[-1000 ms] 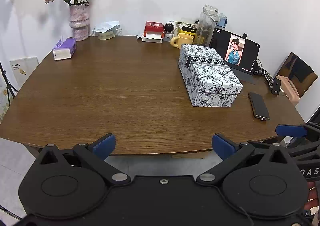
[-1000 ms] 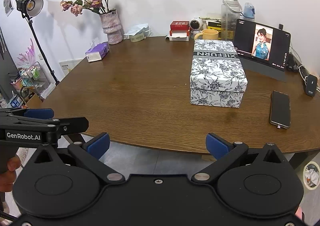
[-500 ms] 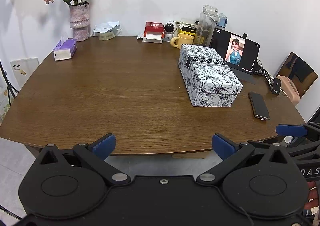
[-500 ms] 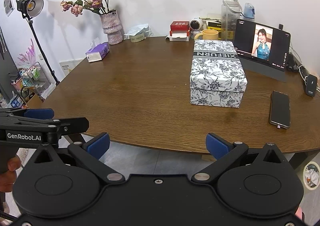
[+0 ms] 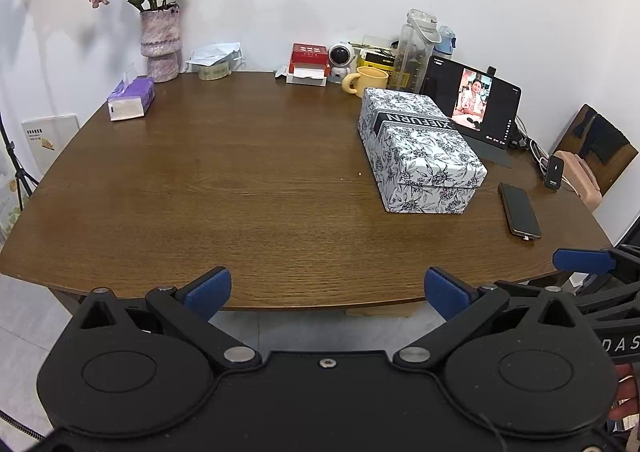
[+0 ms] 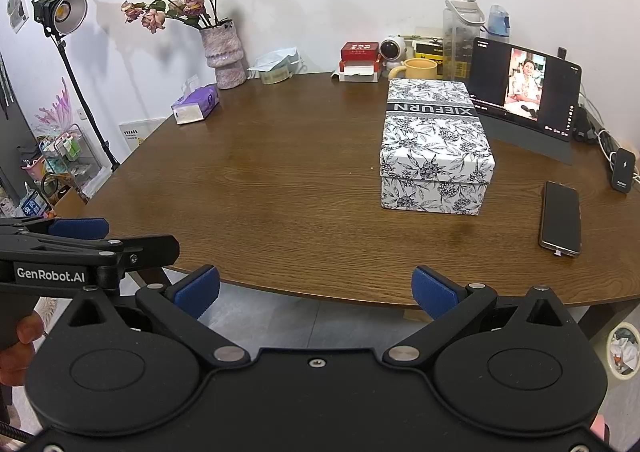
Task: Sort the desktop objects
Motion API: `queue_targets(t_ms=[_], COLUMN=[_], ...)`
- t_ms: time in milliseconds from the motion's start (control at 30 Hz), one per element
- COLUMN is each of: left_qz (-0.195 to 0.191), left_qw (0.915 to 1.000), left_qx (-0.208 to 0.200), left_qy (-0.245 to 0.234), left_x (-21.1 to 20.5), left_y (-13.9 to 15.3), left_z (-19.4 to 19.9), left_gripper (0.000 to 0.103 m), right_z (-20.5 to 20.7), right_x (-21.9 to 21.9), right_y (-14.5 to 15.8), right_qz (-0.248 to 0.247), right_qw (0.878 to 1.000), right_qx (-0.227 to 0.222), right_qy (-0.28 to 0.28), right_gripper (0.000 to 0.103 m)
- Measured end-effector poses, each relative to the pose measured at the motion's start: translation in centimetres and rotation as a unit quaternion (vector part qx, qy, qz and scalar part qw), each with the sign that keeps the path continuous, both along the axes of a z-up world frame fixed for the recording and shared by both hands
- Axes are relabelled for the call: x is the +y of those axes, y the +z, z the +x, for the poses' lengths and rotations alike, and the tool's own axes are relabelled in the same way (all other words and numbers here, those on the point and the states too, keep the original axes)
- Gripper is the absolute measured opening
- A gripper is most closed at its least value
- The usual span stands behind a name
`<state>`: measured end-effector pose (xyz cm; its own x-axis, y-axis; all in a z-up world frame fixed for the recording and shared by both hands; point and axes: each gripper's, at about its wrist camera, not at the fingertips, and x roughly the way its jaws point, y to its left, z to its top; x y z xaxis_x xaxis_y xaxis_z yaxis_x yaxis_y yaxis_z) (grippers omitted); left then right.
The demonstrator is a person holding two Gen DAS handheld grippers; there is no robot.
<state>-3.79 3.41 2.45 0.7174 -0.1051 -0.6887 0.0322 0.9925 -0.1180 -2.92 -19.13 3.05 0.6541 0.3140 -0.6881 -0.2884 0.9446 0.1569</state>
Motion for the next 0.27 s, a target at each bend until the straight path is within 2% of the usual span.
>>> queue_targets(t_ms=[267], left_qz=[0.001], left_qw=[1.0], left_qx=[-0.004], left_qy=[0.001], left_x=[-0.28], left_y=[-0.09], left_z=[-0.08], left_gripper=[0.103], right_z=[-0.03], right_x=[-0.03], right_y=[-0.04], right_qz=[0.0], right_qw=[1.0], right_qx=[0.0], right_qy=[-0.002], right_gripper=[0.103])
